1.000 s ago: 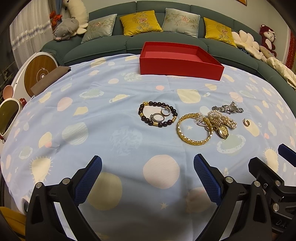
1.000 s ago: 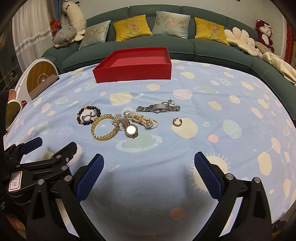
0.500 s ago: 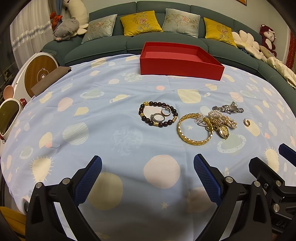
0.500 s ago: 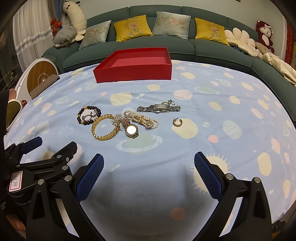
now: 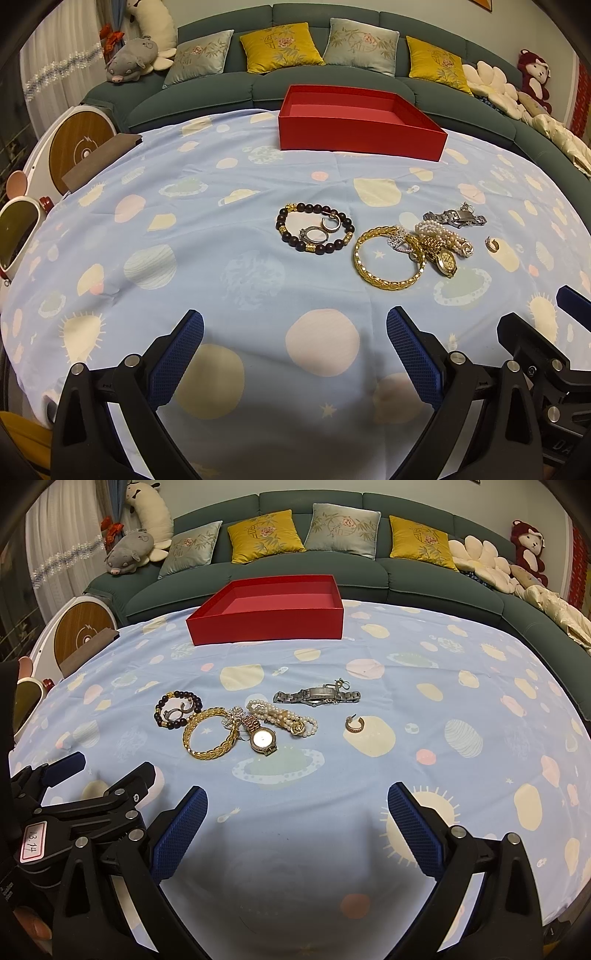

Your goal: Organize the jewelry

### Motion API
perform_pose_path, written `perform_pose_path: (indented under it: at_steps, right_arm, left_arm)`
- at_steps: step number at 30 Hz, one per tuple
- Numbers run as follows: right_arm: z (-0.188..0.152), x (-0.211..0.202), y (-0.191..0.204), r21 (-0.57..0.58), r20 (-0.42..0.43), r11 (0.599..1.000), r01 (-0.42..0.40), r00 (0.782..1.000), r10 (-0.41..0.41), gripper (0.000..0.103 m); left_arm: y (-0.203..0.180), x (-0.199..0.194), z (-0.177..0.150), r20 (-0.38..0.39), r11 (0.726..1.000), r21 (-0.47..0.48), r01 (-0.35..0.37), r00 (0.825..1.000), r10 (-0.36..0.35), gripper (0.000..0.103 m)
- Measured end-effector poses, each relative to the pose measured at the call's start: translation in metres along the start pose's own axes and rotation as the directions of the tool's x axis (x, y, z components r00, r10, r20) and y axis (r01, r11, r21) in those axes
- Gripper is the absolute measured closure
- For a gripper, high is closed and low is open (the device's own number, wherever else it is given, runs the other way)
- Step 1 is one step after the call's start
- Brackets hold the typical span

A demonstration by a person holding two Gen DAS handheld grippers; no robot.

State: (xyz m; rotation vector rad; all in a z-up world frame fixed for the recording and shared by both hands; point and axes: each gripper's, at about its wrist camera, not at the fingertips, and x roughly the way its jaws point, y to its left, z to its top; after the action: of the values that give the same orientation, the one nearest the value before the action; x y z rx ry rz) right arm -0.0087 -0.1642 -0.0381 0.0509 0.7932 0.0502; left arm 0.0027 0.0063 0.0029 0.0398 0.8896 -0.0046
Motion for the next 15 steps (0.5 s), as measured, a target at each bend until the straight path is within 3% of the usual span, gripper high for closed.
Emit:
perform_pose_path:
  at_steps: [12,15]
  right_arm:
    - [0.006,0.002,0.002,-0.009,0.023,1.000,-0.016,1.000,0.016,0.007]
    - [0.011,0.004,0.000,-0.022,0.032,1.000,-0.022,0.999,0.023,0.012]
  left_arm:
    - [0.009,0.004,0.007,-0.010,0.999,-0.045,0.017,1.000,-0.017,0.006]
    - [0.016,0.009,0.011,-0.026,0.997,-0.070,0.036,0.999,-0.038,0.006]
